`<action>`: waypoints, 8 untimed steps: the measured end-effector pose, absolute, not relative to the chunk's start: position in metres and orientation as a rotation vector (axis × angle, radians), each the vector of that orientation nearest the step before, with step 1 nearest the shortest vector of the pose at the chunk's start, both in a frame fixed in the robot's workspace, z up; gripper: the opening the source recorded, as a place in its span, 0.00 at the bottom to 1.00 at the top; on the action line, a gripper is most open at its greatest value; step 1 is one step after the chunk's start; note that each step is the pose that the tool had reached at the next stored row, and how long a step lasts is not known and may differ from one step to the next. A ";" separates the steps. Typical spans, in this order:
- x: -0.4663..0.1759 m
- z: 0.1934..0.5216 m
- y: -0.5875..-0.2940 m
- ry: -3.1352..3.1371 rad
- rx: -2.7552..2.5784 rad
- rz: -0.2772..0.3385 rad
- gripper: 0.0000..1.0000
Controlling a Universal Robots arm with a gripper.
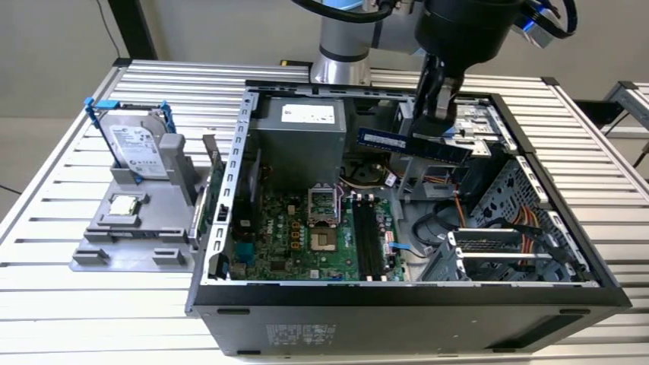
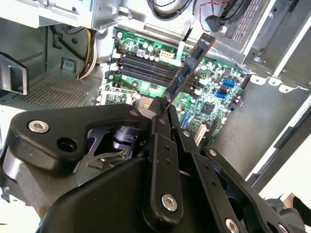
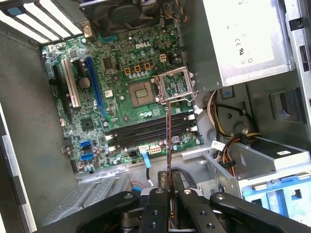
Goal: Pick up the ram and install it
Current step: 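Insert the ram into the slot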
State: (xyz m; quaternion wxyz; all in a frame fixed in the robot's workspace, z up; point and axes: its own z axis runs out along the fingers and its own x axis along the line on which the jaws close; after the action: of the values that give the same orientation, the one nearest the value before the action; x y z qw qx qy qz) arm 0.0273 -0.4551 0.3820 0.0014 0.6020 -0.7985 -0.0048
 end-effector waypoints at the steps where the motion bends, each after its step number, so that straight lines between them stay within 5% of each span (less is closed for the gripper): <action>1: 0.027 0.382 -0.455 -2.512 1.883 -0.015 0.00; 8: 0.027 0.382 -0.455 -2.552 1.828 -0.015 0.00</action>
State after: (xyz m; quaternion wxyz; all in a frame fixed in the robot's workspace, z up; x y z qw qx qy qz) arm 0.0273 -0.4551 0.3820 0.0012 0.5823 -0.8129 -0.0049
